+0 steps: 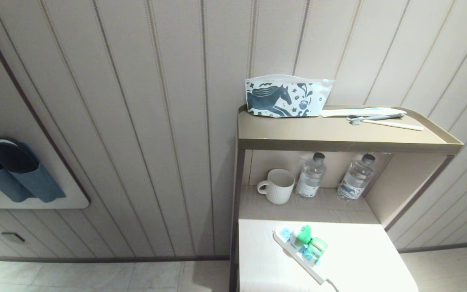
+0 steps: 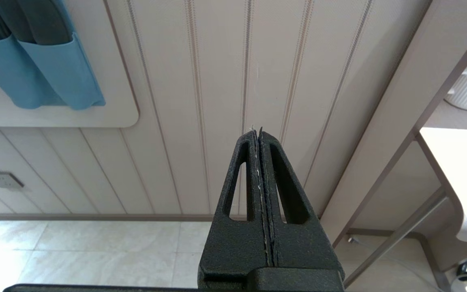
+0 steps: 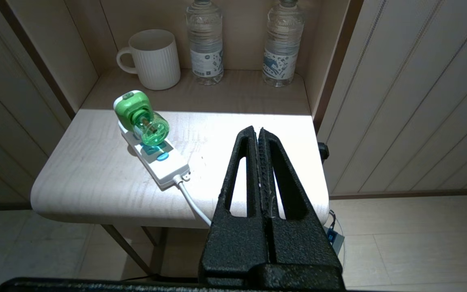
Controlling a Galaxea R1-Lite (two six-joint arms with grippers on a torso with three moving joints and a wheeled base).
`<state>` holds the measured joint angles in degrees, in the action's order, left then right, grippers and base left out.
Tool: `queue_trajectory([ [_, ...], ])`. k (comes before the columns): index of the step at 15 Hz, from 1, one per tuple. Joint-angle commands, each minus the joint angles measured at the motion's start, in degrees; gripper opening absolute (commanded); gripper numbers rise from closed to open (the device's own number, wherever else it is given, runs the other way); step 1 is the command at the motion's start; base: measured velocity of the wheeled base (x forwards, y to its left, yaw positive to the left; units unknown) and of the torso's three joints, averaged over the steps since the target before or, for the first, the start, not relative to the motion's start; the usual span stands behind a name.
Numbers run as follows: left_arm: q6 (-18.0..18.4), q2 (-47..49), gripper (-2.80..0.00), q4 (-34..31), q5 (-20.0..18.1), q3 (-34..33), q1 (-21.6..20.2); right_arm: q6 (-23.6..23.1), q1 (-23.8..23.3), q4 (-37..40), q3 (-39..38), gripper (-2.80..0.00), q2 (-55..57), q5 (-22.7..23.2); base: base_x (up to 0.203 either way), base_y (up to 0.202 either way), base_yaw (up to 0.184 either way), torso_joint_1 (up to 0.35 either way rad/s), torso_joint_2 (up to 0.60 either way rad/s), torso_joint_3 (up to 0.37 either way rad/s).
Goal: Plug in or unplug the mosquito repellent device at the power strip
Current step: Hold the socket with your left hand and unplug it with your right hand
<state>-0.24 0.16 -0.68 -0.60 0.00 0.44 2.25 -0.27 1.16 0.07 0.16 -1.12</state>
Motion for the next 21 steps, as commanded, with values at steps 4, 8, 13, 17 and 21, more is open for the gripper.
queue_trajectory([
  [4, 0.05, 0.02, -2.80, -0.02, -0.02, 0.01, 0.00, -1.23, 0.05, 3.16, 4.87, -2.80, 0.30, 0.60, 0.000, 0.000, 0.000, 0.000, 0.00, 0.000],
  [8, 0.06, 0.02, -2.80, -0.02, -0.02, 0.04, 0.00, -1.20, 0.01, 15.34, 25.29, -2.80, 7.37, 4.66, 0.000, 0.000, 0.000, 0.000, 0.00, 0.000],
  [13, 0.06, 0.02, -2.80, -0.02, -0.02, 0.04, 0.00, 2.26, 0.72, 18.08, 46.33, -2.80, 35.65, 7.81, 0.000, 0.000, 0.000, 0.000, 0.00, 0.000],
  [17, 0.15, 0.02, -2.80, -0.02, -0.02, 0.02, 0.00, 3.86, 3.57, 19.90, 58.95, -2.80, 57.70, 12.04, 0.000, 0.000, 0.000, 0.000, 0.00, 0.000],
  [21, 0.33, 0.02, -2.80, -0.28, -0.02, 0.25, 0.00, 2.54, 19.29, 40.93, 71.58, -2.80, 71.30, 11.30, 0.000, 0.000, 0.000, 0.000, 0.00, 0.000],
])
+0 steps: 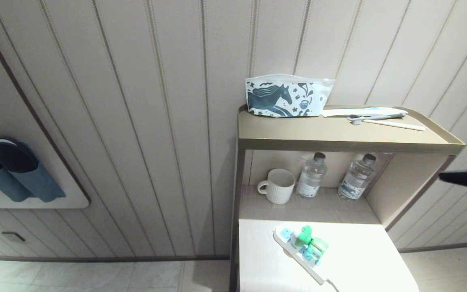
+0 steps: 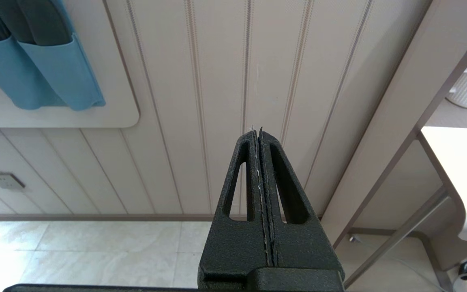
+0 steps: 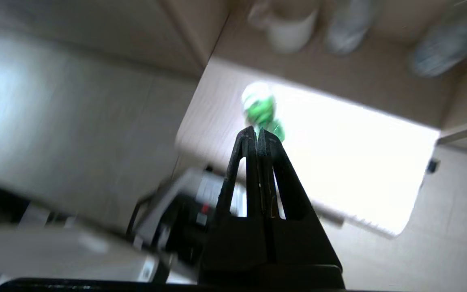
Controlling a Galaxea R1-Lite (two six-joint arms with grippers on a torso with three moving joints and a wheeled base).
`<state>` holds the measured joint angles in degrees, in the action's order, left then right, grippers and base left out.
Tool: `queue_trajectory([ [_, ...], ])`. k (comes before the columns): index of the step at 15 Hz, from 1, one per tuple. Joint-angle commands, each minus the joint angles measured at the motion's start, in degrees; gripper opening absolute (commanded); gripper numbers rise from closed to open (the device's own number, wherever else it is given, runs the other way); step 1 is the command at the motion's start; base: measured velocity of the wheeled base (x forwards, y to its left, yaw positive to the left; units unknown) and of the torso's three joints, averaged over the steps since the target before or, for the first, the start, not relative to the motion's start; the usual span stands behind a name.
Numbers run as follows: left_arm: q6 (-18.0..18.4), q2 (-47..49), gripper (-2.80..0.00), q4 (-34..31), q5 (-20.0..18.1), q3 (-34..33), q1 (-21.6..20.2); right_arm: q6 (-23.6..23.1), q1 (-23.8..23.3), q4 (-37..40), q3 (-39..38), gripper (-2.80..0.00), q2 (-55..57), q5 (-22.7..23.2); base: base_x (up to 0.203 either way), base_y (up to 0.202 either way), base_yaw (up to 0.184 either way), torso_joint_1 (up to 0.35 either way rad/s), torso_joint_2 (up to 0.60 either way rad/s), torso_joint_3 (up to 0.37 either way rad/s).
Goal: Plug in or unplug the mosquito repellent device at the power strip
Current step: Hold the socket with your left hand and unplug it with your right hand
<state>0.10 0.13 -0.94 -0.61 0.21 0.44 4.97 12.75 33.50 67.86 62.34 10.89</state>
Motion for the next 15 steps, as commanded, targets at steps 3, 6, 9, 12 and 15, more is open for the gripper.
queue_trajectory([
  [3, -0.01, 0.04, -2.80, 0.02, -0.01, 0.03, 0.00, -1.76, 13.56, 14.01, 3.17, -2.80, 16.84, -17.00, 0.000, 0.000, 0.000, 0.000, 0.00, 0.000],
  [6, -0.01, 0.04, -2.80, 0.00, -0.01, 0.00, 0.00, -11.37, 13.78, 11.05, -2.49, -2.80, 20.05, -19.99, 0.000, 0.000, 0.000, 0.000, 0.00, 0.000],
  [9, -0.01, 0.04, -2.80, -0.03, -0.01, -0.03, 0.00, -20.15, 11.23, 4.90, -5.21, -2.80, 23.68, -19.77, 0.000, 0.000, 0.000, 0.000, 0.00, 0.000],
  [12, -0.01, 0.04, -2.80, 0.00, -0.01, -0.03, 0.00, -22.49, 10.75, -3.14, -7.55, 0.00, 30.27, -15.25, 0.000, 0.000, 0.000, 0.000, 0.00, 0.000],
  [15, -0.01, 0.04, -2.80, -0.03, -0.01, -0.03, 0.00, -23.07, 11.06, -15.50, -12.28, 0.00, 35.81, -11.39, 0.000, 0.000, 0.000, 0.000, 0.00, 0.000],
])
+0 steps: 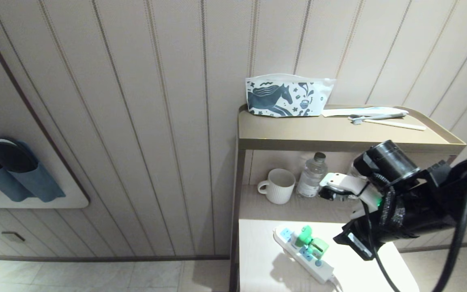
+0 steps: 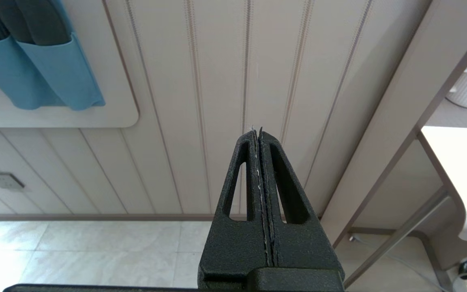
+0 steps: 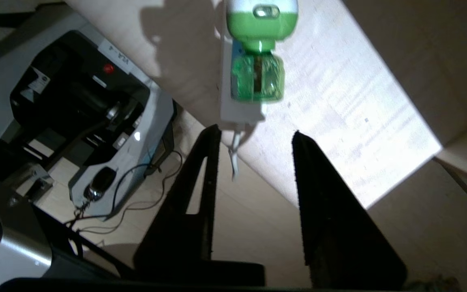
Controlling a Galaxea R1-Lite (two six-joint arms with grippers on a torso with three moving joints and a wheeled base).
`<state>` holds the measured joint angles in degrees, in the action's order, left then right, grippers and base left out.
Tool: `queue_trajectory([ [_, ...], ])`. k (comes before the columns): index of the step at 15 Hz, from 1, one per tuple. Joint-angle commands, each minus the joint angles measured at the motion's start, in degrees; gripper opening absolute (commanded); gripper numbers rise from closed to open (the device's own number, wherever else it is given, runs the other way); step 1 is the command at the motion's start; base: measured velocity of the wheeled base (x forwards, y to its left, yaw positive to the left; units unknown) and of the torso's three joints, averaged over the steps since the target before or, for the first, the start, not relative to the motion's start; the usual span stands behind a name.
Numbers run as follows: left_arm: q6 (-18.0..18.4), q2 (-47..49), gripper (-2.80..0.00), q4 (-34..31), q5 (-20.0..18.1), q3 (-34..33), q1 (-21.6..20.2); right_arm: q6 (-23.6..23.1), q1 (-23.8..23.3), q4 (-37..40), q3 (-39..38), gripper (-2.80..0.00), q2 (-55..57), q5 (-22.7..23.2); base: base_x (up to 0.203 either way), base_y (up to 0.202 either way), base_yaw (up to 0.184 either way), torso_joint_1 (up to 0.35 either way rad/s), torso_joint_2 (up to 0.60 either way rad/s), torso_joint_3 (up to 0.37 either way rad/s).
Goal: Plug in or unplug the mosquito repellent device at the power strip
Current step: Hold the socket with your left hand and unplug it with your right hand
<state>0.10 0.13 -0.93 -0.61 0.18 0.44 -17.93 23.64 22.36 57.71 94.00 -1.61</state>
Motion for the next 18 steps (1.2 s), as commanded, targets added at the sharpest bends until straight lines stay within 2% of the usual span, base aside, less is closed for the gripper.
queue_trajectory([
  [1, -0.01, 0.04, -2.80, -0.04, -0.01, -0.01, 0.00, -0.02, 0.19, -5.80, -2.69, 0.00, 4.72, 1.49, 0.000, 0.000, 0.000, 0.000, 0.00, 0.000],
  [3, -0.01, 0.04, -2.80, -0.04, -0.01, -0.01, 0.00, -0.08, 0.04, -10.71, -3.25, 0.00, 8.89, 2.34, 0.000, 0.000, 0.000, 0.000, 0.00, 0.000],
  [5, -0.01, 0.04, -2.80, 0.05, -0.01, -0.01, 0.00, -0.92, -1.76, -11.57, -0.70, 0.00, 11.85, 4.94, 0.000, 0.000, 0.000, 0.000, 0.00, 0.000],
  [8, -0.01, 0.04, -2.80, 0.05, -0.01, -0.01, 0.00, -7.57, -4.42, -11.28, 3.18, 0.00, 13.80, 7.21, 0.000, 0.000, 0.000, 0.000, 0.00, 0.000],
  [10, -0.01, 0.04, -2.80, 0.05, -0.01, -0.01, 0.00, -9.85, -4.64, -11.03, 4.59, 0.00, 16.03, 8.25, 0.000, 0.000, 0.000, 0.000, 0.00, 0.000],
  [18, -0.01, 0.04, -2.80, 0.05, -0.01, -0.01, 0.00, -10.28, -3.77, -11.63, 4.96, 0.00, 21.75, 8.21, 0.000, 0.000, 0.000, 0.000, 0.00, 0.000],
])
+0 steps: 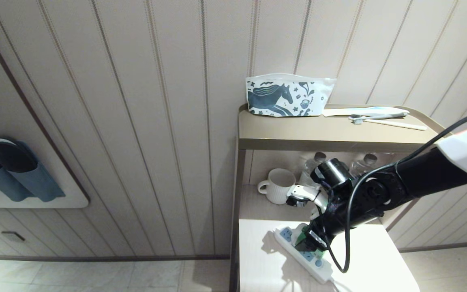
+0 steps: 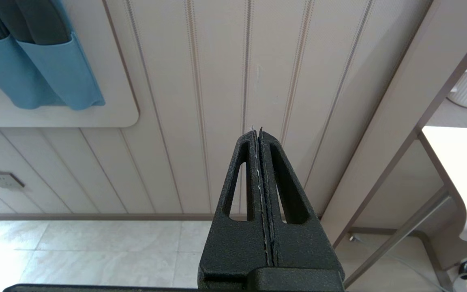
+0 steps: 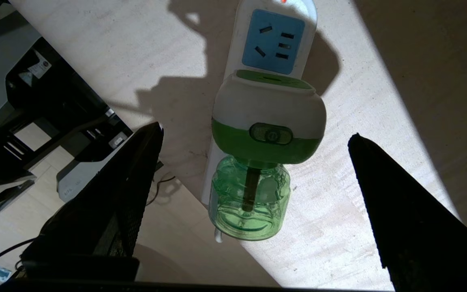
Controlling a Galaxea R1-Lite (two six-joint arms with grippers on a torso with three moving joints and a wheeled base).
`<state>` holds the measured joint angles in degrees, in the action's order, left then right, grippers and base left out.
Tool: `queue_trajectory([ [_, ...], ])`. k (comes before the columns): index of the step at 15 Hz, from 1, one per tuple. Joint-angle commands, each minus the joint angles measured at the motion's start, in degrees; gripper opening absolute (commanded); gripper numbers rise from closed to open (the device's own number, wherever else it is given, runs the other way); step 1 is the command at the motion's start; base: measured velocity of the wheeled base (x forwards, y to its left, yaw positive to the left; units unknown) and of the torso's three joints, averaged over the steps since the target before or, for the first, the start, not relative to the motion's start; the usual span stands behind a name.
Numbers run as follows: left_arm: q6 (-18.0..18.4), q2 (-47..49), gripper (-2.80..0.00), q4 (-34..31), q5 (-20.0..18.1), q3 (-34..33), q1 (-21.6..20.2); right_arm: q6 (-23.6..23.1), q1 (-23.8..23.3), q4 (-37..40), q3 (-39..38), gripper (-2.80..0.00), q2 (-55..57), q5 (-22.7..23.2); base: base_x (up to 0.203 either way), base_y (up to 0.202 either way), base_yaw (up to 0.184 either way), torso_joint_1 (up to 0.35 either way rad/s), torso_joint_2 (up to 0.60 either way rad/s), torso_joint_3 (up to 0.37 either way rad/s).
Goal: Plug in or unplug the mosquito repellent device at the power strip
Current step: Hold the socket with your left hand and unplug it with your right hand
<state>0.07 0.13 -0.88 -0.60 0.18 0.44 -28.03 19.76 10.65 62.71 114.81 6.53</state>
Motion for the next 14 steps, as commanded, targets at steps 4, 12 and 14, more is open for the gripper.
queue_trajectory([
  [4, 0.01, 0.04, -2.80, 0.00, -0.02, -0.01, 0.00, -0.19, 0.10, -0.02, 1.45, 0.00, 3.75, 0.06, 0.000, 0.000, 0.000, 0.000, 0.00, 0.000],
  [12, 0.01, 0.04, -2.80, 0.00, -0.02, -0.01, 0.00, -0.88, 0.48, 0.57, 4.57, 0.00, 6.35, 0.06, 0.000, 0.000, 0.000, 0.000, 0.00, 0.000],
  [14, 0.01, 0.04, -2.80, 0.00, -0.02, -0.01, 0.00, -3.44, 0.54, 3.91, 6.34, 0.00, 5.98, 0.01, 0.000, 0.000, 0.000, 0.000, 0.00, 0.000],
])
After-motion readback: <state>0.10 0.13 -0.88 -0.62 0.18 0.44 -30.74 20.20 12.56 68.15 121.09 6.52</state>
